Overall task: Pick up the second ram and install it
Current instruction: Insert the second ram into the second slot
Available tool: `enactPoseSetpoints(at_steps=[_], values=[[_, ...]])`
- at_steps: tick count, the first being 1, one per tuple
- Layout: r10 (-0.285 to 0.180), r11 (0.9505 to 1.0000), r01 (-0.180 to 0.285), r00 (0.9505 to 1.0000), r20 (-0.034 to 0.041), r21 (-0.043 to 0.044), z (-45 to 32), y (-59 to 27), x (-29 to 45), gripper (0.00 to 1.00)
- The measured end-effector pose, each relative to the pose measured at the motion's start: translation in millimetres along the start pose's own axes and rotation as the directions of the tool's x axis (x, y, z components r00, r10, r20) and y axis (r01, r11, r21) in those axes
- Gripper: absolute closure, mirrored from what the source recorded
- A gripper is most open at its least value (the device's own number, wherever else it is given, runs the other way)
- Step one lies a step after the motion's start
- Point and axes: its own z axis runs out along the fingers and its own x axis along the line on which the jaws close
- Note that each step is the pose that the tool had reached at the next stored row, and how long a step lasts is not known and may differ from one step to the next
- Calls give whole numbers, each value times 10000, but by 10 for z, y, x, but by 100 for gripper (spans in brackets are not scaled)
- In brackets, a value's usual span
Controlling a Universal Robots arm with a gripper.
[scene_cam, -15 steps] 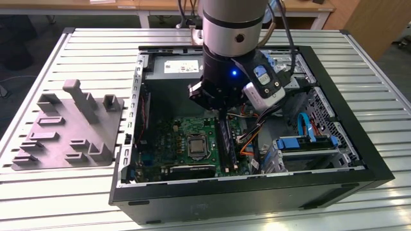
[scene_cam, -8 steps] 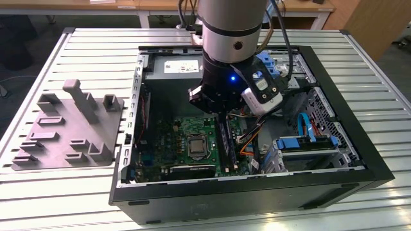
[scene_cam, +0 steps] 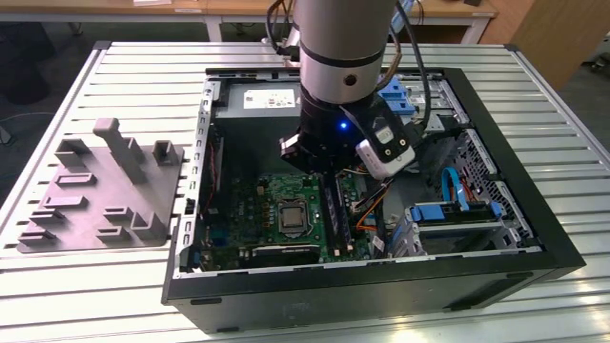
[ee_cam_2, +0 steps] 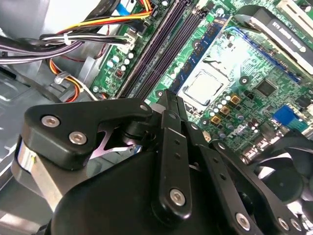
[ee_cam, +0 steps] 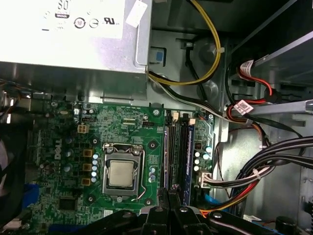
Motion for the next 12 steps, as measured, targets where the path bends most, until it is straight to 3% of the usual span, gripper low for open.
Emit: enactPoseSetpoints(at_steps=[5, 6, 9, 12], values=[[278, 9996, -278, 9996, 7, 13, 71, -2, 3, 89], [279, 9996, -279, 9996, 8, 29, 86, -2, 4, 89], [271, 9995, -271, 9996, 3, 185, 119, -2, 6, 89], [270, 9995, -270, 9996, 3, 192, 162, -3, 8, 89]])
